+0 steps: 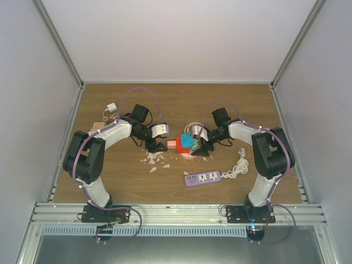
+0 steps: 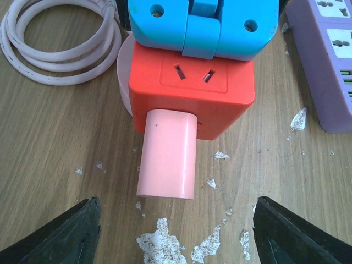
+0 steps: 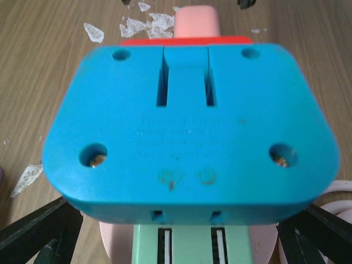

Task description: Pull the plug off the socket

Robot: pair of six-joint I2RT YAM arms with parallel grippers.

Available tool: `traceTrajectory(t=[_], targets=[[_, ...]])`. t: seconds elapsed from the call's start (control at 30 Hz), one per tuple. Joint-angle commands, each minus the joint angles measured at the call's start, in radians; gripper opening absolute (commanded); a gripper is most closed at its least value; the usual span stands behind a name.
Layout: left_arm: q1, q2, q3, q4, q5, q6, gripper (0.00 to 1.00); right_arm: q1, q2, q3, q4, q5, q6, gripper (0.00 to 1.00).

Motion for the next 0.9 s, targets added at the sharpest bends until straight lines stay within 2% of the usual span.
traceTrajectory(t=[0.0,0.27,0.63,0.87], targets=[[-0.007,-0.001,-0.016,0.050,0.027,0.003,0.76,0.007,-0.041,0.034,0.012,-0.070,0.033,0.97],[-0.026,-0.018,-0.002,0.061,0.020,-0.023,0.66,0.007,-0.061,0.061,-0.044,-0.092,0.016,0.89],[-0.041,0.007,-0.005,0.068,-0.003,-0.025,0.48,0.007,-0.086,0.079,-0.056,-0.085,0.031,0.60],[-0.053,0.010,-0.013,0.065,-0.014,-0.018,0.39,0.007,-0.091,0.111,-0.073,-0.107,0.044,0.54]])
